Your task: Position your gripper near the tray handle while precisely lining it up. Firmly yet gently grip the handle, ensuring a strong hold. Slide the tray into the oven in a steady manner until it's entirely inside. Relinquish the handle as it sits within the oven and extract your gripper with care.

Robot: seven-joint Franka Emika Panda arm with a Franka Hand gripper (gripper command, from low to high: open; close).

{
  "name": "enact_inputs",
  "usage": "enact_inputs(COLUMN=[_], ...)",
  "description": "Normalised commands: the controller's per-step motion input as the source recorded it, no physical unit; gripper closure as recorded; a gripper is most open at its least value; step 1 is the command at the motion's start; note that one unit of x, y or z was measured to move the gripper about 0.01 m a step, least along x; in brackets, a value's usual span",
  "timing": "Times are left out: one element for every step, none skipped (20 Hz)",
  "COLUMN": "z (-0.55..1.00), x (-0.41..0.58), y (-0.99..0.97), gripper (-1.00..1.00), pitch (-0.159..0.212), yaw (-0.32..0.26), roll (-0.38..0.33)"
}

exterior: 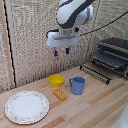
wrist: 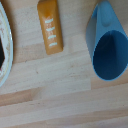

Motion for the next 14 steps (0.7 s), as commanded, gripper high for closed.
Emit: enact_inputs(z=[0.02, -0.08, -0.08, -0.09, -0.09, -0.10, -0.11, -0.11, -0.10, -0.09, -0.09, -0.11, -0.12, -0.14], x=[-0.029, -0.094, -0.094, -0.097, -0.086, -0.077, -0.069, -0.057, -0.063, -0.060, -0.057, -0.034, -0.009, 0.000], y=[-0.27, -0.48, -0.48, -0.49, -0.49, -0.49, -0.49, -0.48, -0.47, -0.46, -0.45, -0.44, -0.44, -0.45], gripper=[-1.00, -1.00, -1.00, -1.00, -1.00, -1.00, -1.00, -1.00, -1.00, -1.00, -1.00, -1.00, -1.00, -1.00], pitch=[0.000, 0.004, 0.004, 0.003, 0.004, 0.005, 0.003, 0.003, 0.000, 0.000, 0.000, 0.000, 0.000, 0.000], yaw=[0.097, 0.057, 0.057, 0.057, 0.060, 0.062, 0.066, 0.068, 0.069, 0.072, 0.075, 0.080, 0.087, 0.093], roll=[-0.275, -0.365, -0.365, -0.361, -0.358, -0.355, -0.351, -0.351, -0.355, -0.356, -0.358, -0.355, -0.349, -0.337])
